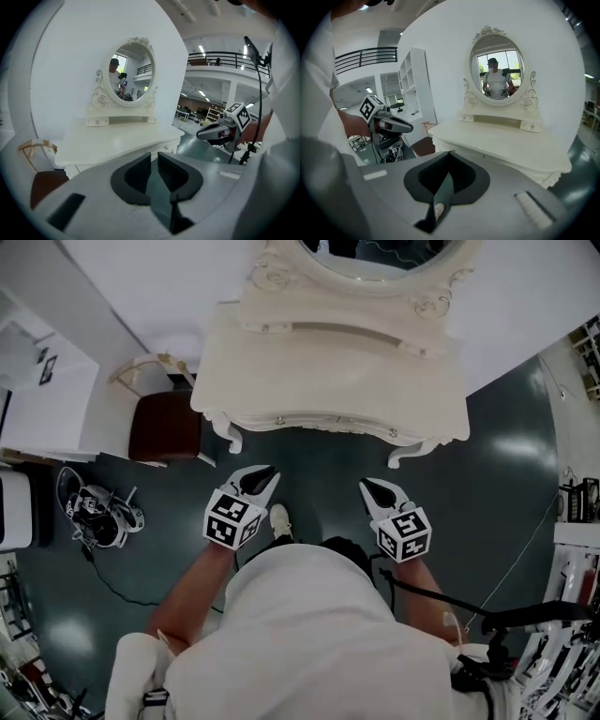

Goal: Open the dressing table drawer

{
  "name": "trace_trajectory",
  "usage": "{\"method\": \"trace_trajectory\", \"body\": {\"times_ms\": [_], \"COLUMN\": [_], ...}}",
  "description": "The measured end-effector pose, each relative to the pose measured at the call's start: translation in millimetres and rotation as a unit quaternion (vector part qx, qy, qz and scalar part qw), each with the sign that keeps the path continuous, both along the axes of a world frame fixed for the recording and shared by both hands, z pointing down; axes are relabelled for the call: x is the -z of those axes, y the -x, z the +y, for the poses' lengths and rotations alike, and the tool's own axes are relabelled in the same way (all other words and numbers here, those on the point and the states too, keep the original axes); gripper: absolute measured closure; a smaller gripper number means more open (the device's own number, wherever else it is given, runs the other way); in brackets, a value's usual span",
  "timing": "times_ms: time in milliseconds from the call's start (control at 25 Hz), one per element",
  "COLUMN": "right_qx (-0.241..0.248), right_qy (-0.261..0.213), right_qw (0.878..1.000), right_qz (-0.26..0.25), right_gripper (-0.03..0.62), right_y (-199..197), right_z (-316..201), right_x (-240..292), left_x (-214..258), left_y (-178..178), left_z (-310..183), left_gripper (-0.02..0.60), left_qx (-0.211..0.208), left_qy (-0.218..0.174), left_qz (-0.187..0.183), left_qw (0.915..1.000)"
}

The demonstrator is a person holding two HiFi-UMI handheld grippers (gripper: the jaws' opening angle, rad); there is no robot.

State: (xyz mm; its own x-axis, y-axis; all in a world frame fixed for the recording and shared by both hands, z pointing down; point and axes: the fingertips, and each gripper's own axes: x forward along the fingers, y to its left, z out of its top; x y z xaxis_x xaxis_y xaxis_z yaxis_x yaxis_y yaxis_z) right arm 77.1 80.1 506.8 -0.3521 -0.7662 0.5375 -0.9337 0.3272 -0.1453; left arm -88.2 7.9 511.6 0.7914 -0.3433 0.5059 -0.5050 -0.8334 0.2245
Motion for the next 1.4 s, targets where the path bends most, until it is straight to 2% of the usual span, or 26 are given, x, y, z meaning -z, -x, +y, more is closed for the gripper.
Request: {"method": "trace_trajectory", "body": {"times_ms": [160,360,560,760,960,1400], "right_qx": [-0.025,-0.035,-0.019,0.025,0.056,0.077], "right_qy": [0.003,0.017,0.021,0.018,0.020,0.060], "right_qw": [1.000,0.999,1.000,0.999,0.998,0.995], "right_qz": [-0.001,0.003,-0.007,-0.011,-0.014,-0.015], "right_gripper": [0.591,0.569,0.571,0.576,0.576,0.576], "right_y": [3,-18,-40,-71,-108,-187], "right_z": [-36,-71,-123,-190,-251,-307], "right_x": [1,-7,-15,-15,-15,-35], "left_x": [-9,-24,-45,-72,-90,-125], "left_y": [2,-9,-24,-42,-56,-93], "left_z": [-71,-147,-220,-292,-365,-471], "left_gripper": [0.528,0.514,0.514,0.511,0.504,0.461], "left_qx": [0.009,0.032,0.075,0.137,0.178,0.227], "left_qy": [-0.004,-0.001,0.003,0.018,0.023,0.043], "left_qz": [-0.005,-0.014,-0.025,-0.052,-0.077,-0.119], "left_qw": [0.9999,0.9994,0.9968,0.9891,0.9807,0.9657]}}
